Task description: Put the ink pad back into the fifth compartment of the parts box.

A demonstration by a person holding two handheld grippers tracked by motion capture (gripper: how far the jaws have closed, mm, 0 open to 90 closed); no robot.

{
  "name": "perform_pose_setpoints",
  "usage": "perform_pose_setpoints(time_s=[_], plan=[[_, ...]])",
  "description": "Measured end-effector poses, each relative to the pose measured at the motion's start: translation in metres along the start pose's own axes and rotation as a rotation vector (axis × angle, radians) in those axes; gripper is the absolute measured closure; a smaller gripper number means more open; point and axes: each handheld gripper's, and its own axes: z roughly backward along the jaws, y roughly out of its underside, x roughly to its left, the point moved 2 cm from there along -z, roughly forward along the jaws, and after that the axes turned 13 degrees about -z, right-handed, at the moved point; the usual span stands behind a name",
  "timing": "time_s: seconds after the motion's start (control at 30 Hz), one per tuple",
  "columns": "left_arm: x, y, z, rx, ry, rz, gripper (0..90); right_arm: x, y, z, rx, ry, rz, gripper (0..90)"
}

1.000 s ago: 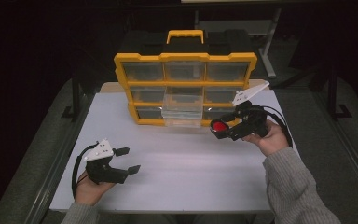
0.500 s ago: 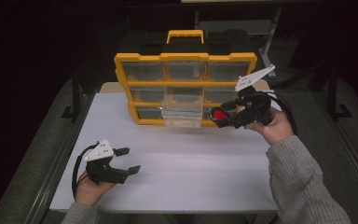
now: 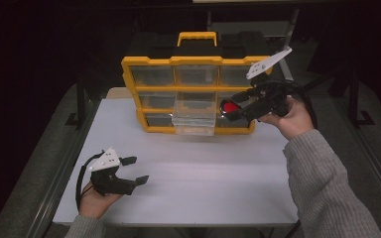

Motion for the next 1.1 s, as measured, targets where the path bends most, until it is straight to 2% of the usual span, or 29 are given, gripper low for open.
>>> perform_pose_setpoints(time_s=[0.13,0.5,0.6,0.63,0.67,0.7,0.8,0.97,1.0,1.1], plan=[[0.001,0.0,0.001,-0.003,-0.004,-0.003,20.7,0.002,-0.012,0.003,0.0,0.008,0.02,28.6],[0.002,0.001,0.002,0.011,0.002,0.005,20.3,0.004,-0.042,0.006,-0.014,0.007,0.018,28.6],[0.002,0.002,0.001,-0.001,0.001,0.008,20.0,0.004,-0.048,0.005,-0.01,0.013,0.037,28.6],[0.002,0.001,0.003,0.011,0.003,0.007,20.0,0.004,-0.051,0.003,-0.009,0.014,0.045,28.6],[0.002,0.001,0.003,0.013,0.002,0.002,19.8,0.007,-0.056,0.001,-0.007,0.007,0.028,28.6],[0.002,0.001,0.003,0.012,0.001,0.001,19.8,0.008,-0.058,0.0,-0.003,0.005,0.029,28.6],[0.002,0.001,0.003,0.008,-0.001,0.002,19.2,0.008,-0.066,-0.006,0.006,0.014,0.06,28.6],[0.002,0.001,0.002,0.004,0.0,0.004,18.7,0.011,-0.077,-0.017,0.019,0.016,0.077,28.6],[0.002,0.001,0.002,0.005,0.001,0.003,18.7,0.012,-0.079,-0.02,0.024,0.015,0.066,28.6],[0.003,0.001,0.002,0.006,0.002,-0.001,18.2,0.013,-0.083,-0.027,0.036,0.022,0.072,28.6]])
